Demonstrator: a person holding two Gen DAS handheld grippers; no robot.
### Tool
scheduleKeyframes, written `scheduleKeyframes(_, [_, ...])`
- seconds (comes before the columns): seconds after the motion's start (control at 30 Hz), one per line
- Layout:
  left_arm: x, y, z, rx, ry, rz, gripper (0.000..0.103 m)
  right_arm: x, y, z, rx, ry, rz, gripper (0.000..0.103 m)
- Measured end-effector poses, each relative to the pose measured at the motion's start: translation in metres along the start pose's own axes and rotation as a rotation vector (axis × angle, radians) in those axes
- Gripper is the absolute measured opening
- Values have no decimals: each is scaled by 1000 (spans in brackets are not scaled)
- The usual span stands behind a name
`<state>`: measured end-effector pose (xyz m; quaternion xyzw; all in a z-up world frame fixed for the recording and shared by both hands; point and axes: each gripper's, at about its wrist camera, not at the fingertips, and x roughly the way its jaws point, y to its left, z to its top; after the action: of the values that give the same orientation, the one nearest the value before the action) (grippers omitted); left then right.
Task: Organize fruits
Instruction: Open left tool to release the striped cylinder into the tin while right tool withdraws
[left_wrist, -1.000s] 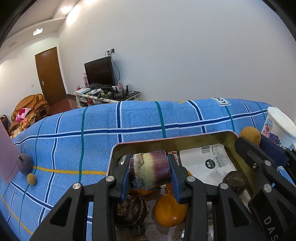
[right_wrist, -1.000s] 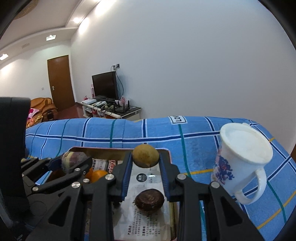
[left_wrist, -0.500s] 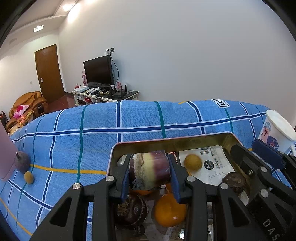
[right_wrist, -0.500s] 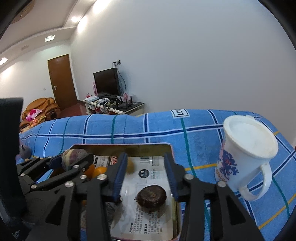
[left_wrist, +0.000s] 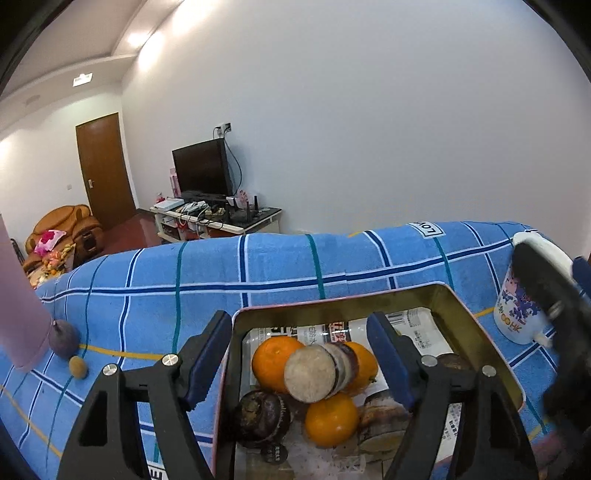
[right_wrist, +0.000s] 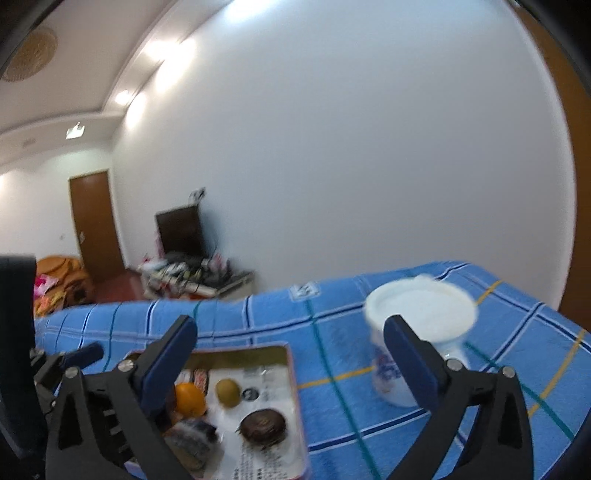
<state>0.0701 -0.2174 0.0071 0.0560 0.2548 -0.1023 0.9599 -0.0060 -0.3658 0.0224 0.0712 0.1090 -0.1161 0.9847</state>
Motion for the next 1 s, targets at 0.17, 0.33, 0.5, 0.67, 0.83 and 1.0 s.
scheduleKeyframes(0.17, [-8, 9, -4, 15, -6, 45, 77, -12, -6, 1, 44, -62, 9, 103])
scheduleKeyframes(0.33, [-26, 25, -7, 53, -46, 91, 77, -22, -2, -2, 26, -85, 36, 103])
scheduleKeyframes(0.5, [-40, 47, -18, 28, -76, 124, 77, -29, 8, -4, -4, -99, 30, 103])
scheduleKeyframes(0.67, [-41, 55, -33, 11, -47, 102, 77, -37, 2, -6, 36, -121, -26, 103])
scheduleKeyframes(0.83, [-52, 56, -38, 40, -80, 124, 77, -44, 5, -7, 21, -132, -63, 103])
scheduleKeyframes(1.0, [-57, 63, -45, 69, -95, 159, 77, -49, 8, -10, 26, -95, -64, 103])
